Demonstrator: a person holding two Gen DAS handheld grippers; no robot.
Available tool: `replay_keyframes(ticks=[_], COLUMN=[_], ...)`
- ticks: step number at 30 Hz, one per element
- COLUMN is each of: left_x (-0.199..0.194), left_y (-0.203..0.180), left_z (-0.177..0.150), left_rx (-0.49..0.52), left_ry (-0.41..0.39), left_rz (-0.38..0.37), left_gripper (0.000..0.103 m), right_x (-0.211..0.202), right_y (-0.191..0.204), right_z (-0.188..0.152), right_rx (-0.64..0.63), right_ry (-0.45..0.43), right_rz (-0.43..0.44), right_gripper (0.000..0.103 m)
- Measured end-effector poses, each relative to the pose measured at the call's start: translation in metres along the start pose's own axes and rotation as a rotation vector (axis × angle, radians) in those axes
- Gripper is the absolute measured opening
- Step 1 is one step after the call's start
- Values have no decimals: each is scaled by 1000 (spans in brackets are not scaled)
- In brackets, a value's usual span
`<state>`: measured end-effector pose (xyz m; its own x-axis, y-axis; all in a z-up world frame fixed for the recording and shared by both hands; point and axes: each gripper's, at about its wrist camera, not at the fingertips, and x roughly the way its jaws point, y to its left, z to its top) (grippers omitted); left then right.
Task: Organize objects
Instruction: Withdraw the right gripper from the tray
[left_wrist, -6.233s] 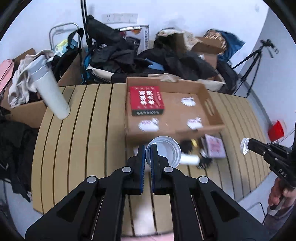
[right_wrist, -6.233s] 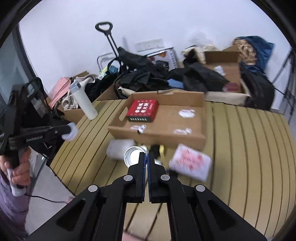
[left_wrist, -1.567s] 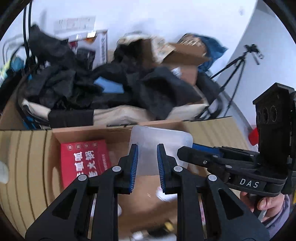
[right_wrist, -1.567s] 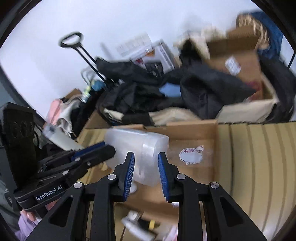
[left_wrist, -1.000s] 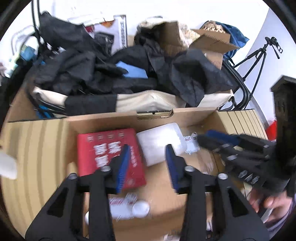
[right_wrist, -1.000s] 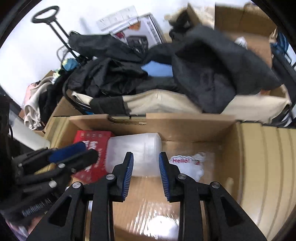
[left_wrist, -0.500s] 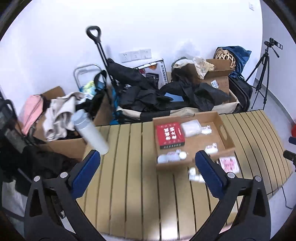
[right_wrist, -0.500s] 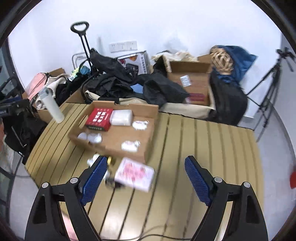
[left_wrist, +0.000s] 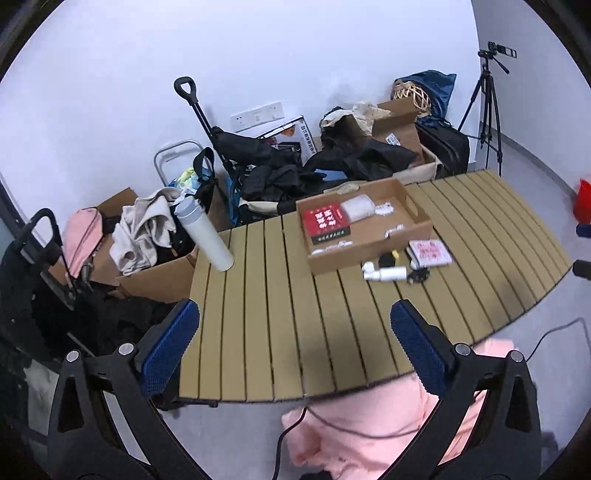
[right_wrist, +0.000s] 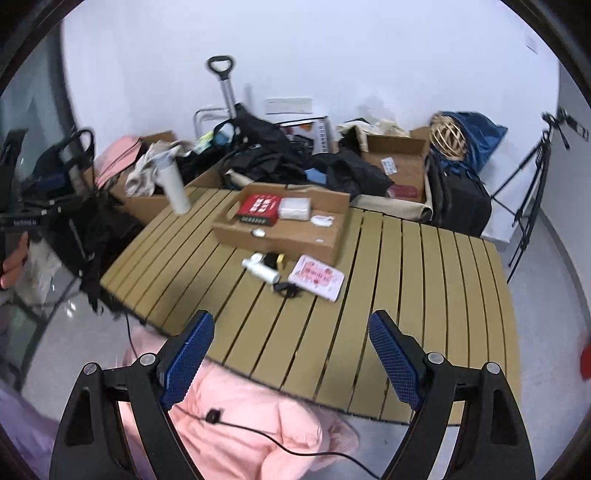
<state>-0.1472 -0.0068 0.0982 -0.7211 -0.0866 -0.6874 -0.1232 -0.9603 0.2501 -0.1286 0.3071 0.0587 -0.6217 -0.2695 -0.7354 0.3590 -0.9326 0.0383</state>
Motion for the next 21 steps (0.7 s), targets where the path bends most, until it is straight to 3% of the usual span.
replay_keyframes(ticks=[2, 4, 10, 13, 17, 20, 21], left_x=[-9, -17, -6, 4, 0, -18, -33], left_y=[0, 1, -13, -16, -13, 4, 12], left_z=[-15, -34, -82, -89, -92, -80, -72], left_rx=[-6, -45, -230, -268, -262, -245, -224], left_ry=[3, -7, -3, 39, 48, 50, 10], left_rz=[-7, -62, -180, -225, -200, -327, -306], left_gripper=[103, 103, 103, 103, 103, 103, 103], right_x=[-6, -12, 6, 13, 5, -8, -18], right_y=[5, 15, 32, 37, 33, 31, 33], right_z=[-11, -29, -76, -78, -77, -72, -68], right_rx=[5, 20, 132, 139, 140, 145, 118], right_ry=[1, -8, -10, 19, -8, -8, -18], right_rz=[-4, 6, 80, 70, 51, 10, 2], right_gripper=[89, 89, 89, 89, 89, 89, 89])
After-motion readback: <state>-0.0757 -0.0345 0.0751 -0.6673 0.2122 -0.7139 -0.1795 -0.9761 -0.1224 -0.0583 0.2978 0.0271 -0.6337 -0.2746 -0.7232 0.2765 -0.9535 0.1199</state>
